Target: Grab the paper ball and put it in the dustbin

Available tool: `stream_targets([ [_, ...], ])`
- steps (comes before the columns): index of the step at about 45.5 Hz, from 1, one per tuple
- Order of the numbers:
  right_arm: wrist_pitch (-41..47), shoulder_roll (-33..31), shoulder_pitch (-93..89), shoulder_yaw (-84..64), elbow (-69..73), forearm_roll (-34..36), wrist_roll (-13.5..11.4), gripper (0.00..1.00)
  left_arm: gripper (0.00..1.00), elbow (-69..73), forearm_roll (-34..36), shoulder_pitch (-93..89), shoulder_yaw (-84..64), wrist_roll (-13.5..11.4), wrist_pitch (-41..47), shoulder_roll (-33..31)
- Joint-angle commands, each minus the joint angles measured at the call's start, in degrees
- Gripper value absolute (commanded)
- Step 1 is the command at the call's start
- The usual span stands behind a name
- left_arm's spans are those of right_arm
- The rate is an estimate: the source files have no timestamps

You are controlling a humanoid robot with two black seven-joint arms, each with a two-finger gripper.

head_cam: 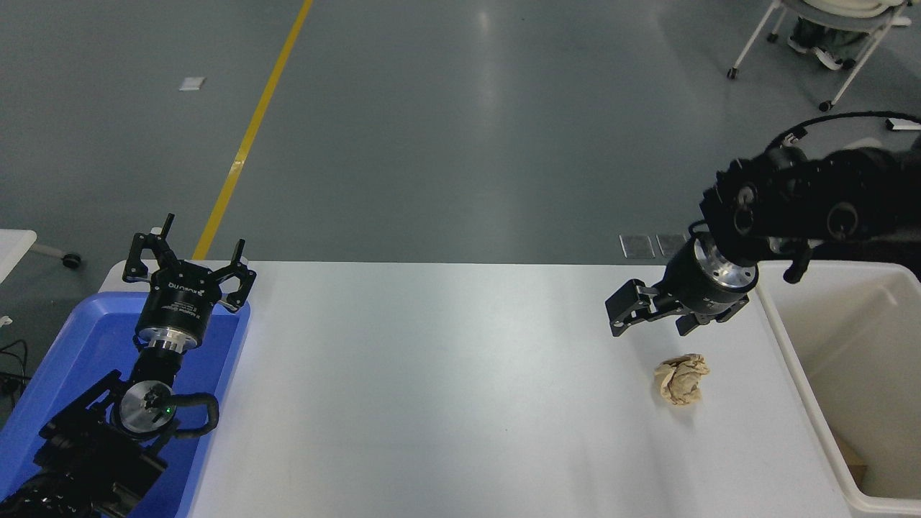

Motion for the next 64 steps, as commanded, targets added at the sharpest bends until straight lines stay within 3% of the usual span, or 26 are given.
stream_targets([
  [1,-5.59,-1.15,-12.34,4.24,-8.50,-5.43,-0.02,1.00,1.00,0.00,-0.01,0.00,0.00,0.00,0.00,0.00],
  [26,-9.55,4.12,-24.74,13.21,-21.44,-5.35,-0.02,1.00,1.00,0.00,-0.01,0.00,0.00,0.00,0.00,0.00],
  [29,-10.07,4.12,-25.44,13.12,-21.79,-5.26,0.07,0.96,1.00,0.00,-0.01,0.00,-0.09,0.00,0.00,0.00],
  [31,-10.25,4.12,-25.88,13.12,-22.57,-5.26,0.07,0.82,1.00,0.00,-0.01,0.00,-0.09,0.00,0.00,0.00],
  [35,-10.25,4.03,-26.58,13.04,-23.02,-5.79,0.42,0.23,1.00,0.00,-0.10,0.00,-0.09,0.00,0.00,0.00],
  [37,-10.16,4.03,-26.67,12.77,-23.02,-5.87,0.94,0.08,1.00,0.00,-0.01,0.00,-0.09,0.00,0.00,0.00],
  [38,-10.16,4.03,-26.67,12.69,-23.02,-5.87,1.12,0.05,1.00,0.00,-0.01,0.00,0.00,0.00,0.00,0.00],
  [40,-10.16,4.03,-26.67,12.69,-23.02,-5.79,1.30,0.00,1.00,0.00,-0.01,0.00,-0.09,0.00,0.00,0.00],
  [54,-9.55,3.33,-21.50,10.50,-20.13,-5.52,1.30,0.00,1.00,0.00,-0.01,0.00,-0.09,0.00,0.00,0.00],
  [64,-8.32,-8.00,0.02,-0.40,-3.53,-5.17,1.30,0.00,1.00,0.00,-0.01,-0.09,0.00,0.00,0.00,0.00],
])
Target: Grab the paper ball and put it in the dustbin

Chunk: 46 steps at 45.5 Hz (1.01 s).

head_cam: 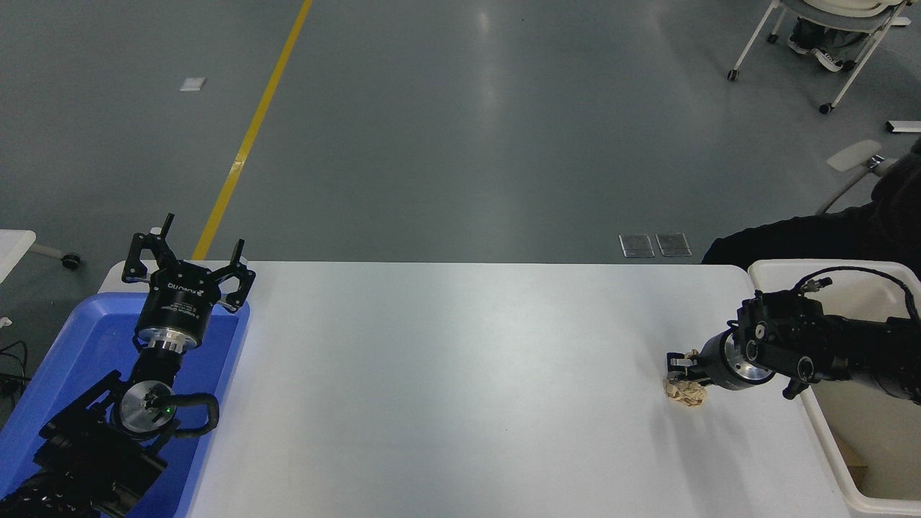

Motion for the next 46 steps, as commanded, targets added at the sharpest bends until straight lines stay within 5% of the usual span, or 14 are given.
stream_targets([
  [1,1.78,-9.28,19.87,-10.13,14.45,0.20,0.07,0.00,1.00,0.00,0.01,-0.09,0.03,0.00,0.00,0.00],
  [18,10.40,-13.77,61.63,-30.53,36.26,0.81,0.16,0.00,1.00,0.00,0.01,0.00,0.03,0.00,-0.09,0.00],
  [36,11.72,-11.49,68.59,-35.90,39.16,3.36,0.07,0.00,1.00,0.00,0.01,0.00,0.03,0.00,-0.09,0.00],
  [46,11.72,-15.35,67.36,-40.90,34.60,3.10,0.16,0.00,1.00,0.00,0.01,0.00,0.03,0.00,-0.09,0.00],
])
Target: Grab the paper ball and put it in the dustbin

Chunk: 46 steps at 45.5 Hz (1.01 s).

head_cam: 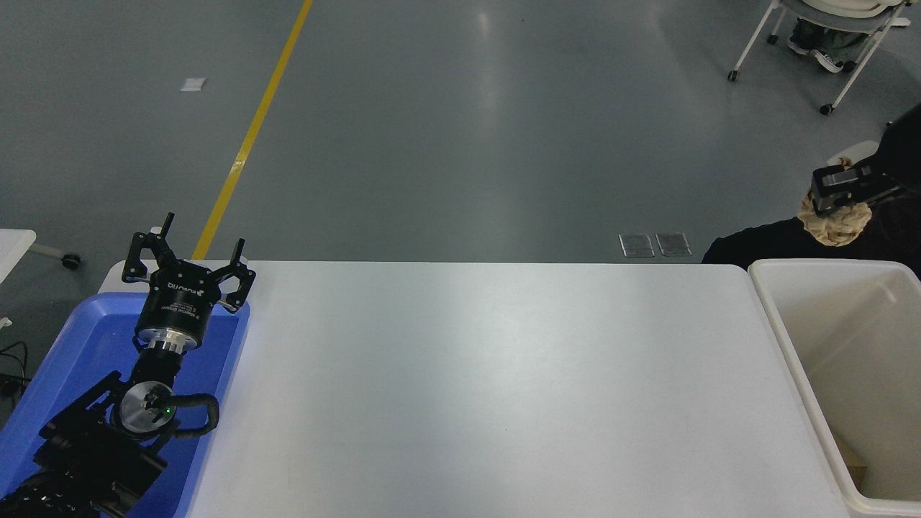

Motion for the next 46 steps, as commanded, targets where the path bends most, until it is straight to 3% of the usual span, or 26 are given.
stream_targets([
  [1,0.36,-4.25,0.33,-5.69,-4.16,0.20,0.06,0.00,1.00,0.00,0.00,0.00,0.00,0.00,-0.02,0.00],
  [8,-0.26,-15.32,-11.87,-3.50,-17.51,-0.07,0.06,0.00,1.00,0.00,0.00,0.00,0.00,0.00,-0.02,0.00],
  [13,-1.75,-23.49,-24.43,5.80,-27.44,-0.07,1.12,0.00,1.00,-0.09,0.00,0.00,0.00,0.00,-0.02,0.00],
  [21,-8.69,-26.14,-54.83,31.28,-39.40,1.60,1.20,0.00,1.00,0.00,0.00,0.00,-0.09,0.00,-0.02,0.00],
  [26,-13.17,-22.82,-74.70,48.51,-46.25,5.55,1.12,0.00,1.00,0.00,0.00,0.00,0.00,0.00,-0.02,0.00],
  [32,-18.88,-11.31,-90.45,61.53,-57.59,10.21,1.12,0.00,1.00,0.00,-0.09,0.00,0.00,0.00,0.06,0.00],
  [39,-23.90,-0.32,-96.88,64.80,-67.27,15.04,1.12,0.00,1.00,0.00,-0.09,0.00,-0.09,0.00,-0.02,0.00],
  [46,-26.62,5.14,-99.96,64.18,-68.85,19.36,0.94,0.00,1.00,0.00,-0.09,0.00,-0.09,0.00,0.07,0.00],
])
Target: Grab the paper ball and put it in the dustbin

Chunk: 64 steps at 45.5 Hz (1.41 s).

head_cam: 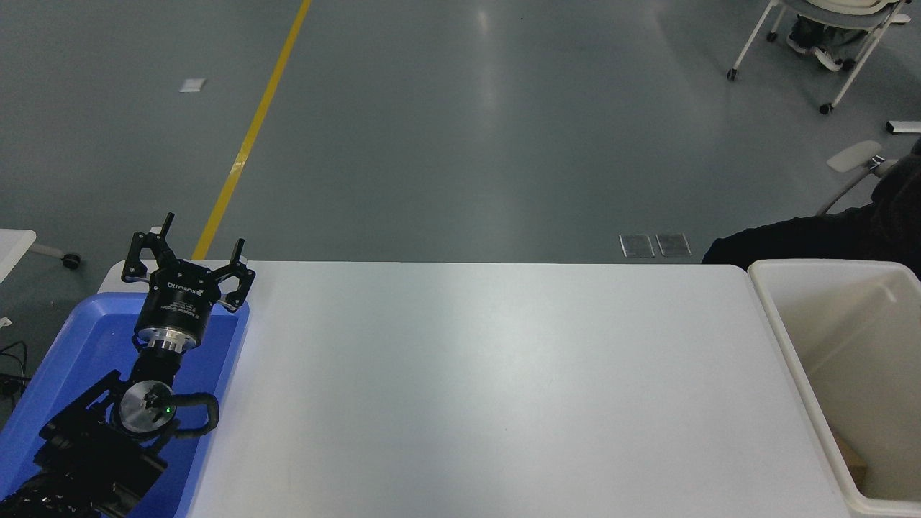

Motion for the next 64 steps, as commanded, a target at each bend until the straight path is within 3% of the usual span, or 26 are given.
stream_targets([
  [1,-6.45,11.16,-12.55,6.82,-9.20,6.59,-0.11,0.00,1.00,0.00,-0.03,0.09,-0.01,0.00,0.07,0.00],
  [18,-7.33,13.36,-13.43,7.08,-9.29,6.59,-0.02,0.01,1.00,0.00,-0.03,0.09,-0.10,-0.09,0.07,0.00],
  [19,-7.25,13.27,-13.43,7.08,-9.29,6.68,-0.02,0.23,1.00,0.00,-0.03,0.09,-0.10,-0.09,0.07,0.00],
  [20,-7.25,13.19,-13.43,7.08,-9.29,6.68,-0.02,0.67,1.00,0.00,-0.03,0.00,-0.10,-0.09,0.07,0.00],
  [21,-7.16,13.10,-13.34,7.08,-9.29,6.59,-0.11,1.00,1.00,0.00,-0.03,0.09,-0.10,-0.09,0.07,0.00],
  [35,-5.67,9.06,-9.92,4.98,-7.80,4.14,0.07,1.00,1.00,0.00,0.06,0.00,-0.01,0.00,0.07,0.00],
  [42,-2.06,3.27,-0.97,-0.73,1.32,-4.20,0.16,1.00,1.00,-0.09,0.06,-0.09,0.17,0.00,-0.02,0.00],
  [46,-0.66,-4.55,8.60,-5.99,13.35,-10.18,0.07,1.00,1.00,0.00,0.06,-0.09,0.17,0.09,-0.11,0.00],
  [50,3.29,-8.34,20.72,-13.81,23.91,-14.76,-0.11,1.00,1.00,0.00,0.06,0.00,0.17,0.09,-0.11,0.00],
  [58,11.99,-6.95,47.45,-32.45,40.79,-14.85,0.07,1.00,1.00,0.00,0.06,0.00,0.17,0.09,-0.11,0.00],
  [64,18.31,-1.41,61.78,-39.66,53.53,-7.75,-0.28,1.00,1.00,0.00,0.06,0.00,0.17,0.09,-0.11,0.00],
])
